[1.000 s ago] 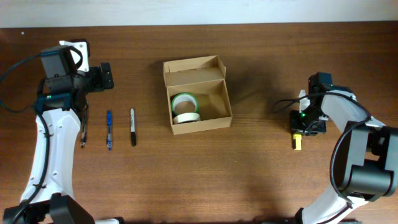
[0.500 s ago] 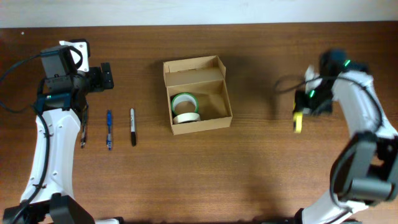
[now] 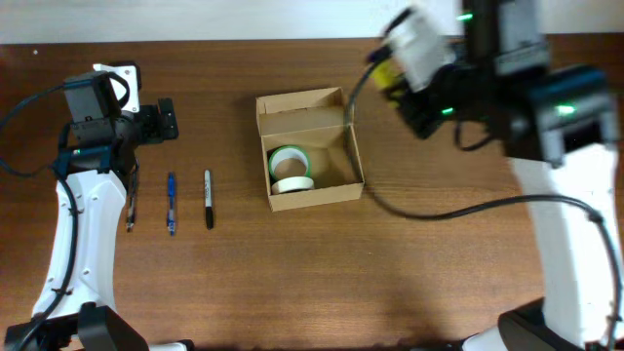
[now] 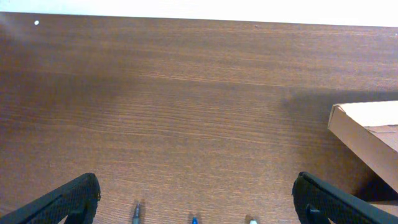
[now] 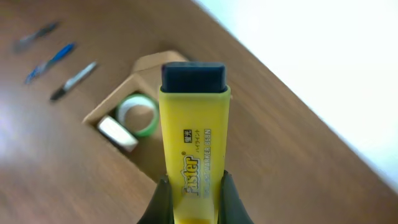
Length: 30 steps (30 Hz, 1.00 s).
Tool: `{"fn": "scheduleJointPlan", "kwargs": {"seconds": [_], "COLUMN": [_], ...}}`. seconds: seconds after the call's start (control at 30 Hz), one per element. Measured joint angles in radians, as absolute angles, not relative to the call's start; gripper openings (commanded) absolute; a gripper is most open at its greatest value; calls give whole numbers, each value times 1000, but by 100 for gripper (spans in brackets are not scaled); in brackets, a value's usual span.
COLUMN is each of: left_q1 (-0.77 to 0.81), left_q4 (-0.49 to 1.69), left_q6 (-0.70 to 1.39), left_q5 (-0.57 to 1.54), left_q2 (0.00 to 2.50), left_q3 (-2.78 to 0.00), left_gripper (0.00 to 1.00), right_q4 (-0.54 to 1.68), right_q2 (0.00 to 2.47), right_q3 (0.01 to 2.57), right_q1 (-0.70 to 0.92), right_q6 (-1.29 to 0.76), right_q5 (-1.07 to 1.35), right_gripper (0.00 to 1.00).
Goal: Pack container
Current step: 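Grasp the yellow highlighter and lift it toward the box, then place the highlighter in the box and retract the right arm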
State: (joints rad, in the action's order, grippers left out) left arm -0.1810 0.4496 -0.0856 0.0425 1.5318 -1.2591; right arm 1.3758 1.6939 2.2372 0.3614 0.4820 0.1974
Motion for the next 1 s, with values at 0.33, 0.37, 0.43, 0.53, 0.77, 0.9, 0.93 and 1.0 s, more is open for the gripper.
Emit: {"fn": "scheduleJointPlan", "kwargs": {"seconds": [0.33,0.37,0.43,0.53,0.77,0.9,0.93,1.0], "left_q1": [-181,-181,-181,-181,-181,-181,-181,-181], "left_q4": [450,450,450,450,450,450,450,450], "left_q6": [-86,-86,-86,-86,-86,-86,-86,-86], "left_q5": [43,43,42,42,42,42,42,43], "left_q2": [1532,1532,1532,1532,1532,1532,1532,1532], "left_q3": [-1259,-1259,-1259,-1259,-1259,-1259,-1259,-1259], "left_gripper": [99,99,99,99,99,99,99,99], "right_q4": [1370,1368,1365,1364,1346,1347,1346,1348], "right_q2": [2000,2035,2099,2180,2301,2328,2329,2329], "right_q3": [2173,2173,2172,2170,2167,2167,2167,2167], "right_q1": [522,527,536,540,542,542,542,542], "right_q6": [868,884,910,939,979,988,991,994], "right_q5": [197,196,192,186,165,144,140,136], "right_gripper": [4,4,4,4,4,4,4,4]}}
